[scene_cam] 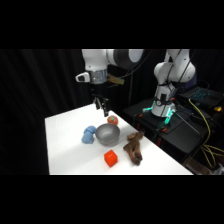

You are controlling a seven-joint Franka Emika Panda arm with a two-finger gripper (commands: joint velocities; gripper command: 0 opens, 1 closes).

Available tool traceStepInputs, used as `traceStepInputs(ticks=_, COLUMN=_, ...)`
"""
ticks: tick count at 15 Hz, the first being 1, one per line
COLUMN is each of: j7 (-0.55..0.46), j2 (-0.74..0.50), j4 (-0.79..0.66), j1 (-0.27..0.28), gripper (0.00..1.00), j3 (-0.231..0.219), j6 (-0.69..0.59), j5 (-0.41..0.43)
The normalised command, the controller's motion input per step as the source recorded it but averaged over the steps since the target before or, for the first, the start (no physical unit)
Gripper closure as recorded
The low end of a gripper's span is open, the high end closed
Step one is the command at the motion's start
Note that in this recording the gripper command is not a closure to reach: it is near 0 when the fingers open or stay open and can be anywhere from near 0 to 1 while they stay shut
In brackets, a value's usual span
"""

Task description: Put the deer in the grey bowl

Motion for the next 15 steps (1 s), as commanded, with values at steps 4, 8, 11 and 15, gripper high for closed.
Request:
traceStepInputs(ticks=4, j7=0.04, j2=-0.07, j4=-0.07, j1=-0.020, gripper=0.00, j3=0.021, j6=0.02, j5=-0.031)
traceStepInputs(ticks=8, j7=0.03, j2=-0.38, j4=-0.42, j1=-0.027, gripper=0.00, j3=0.013, j6=0.14, j5=-0.041)
traceStepInputs(ticks=11, j7=0.01, j2=-0.54, j4=-0.58, j1=-0.036, gripper=0.00, j3=0.007, j6=0.15, j5=-0.004)
traceStepInputs(ticks=15, j7=0.04, j2=-0.48, j4=-0.56, j1=-0.020, gripper=0.00, j3=0.022, j6=0.20, j5=0.002)
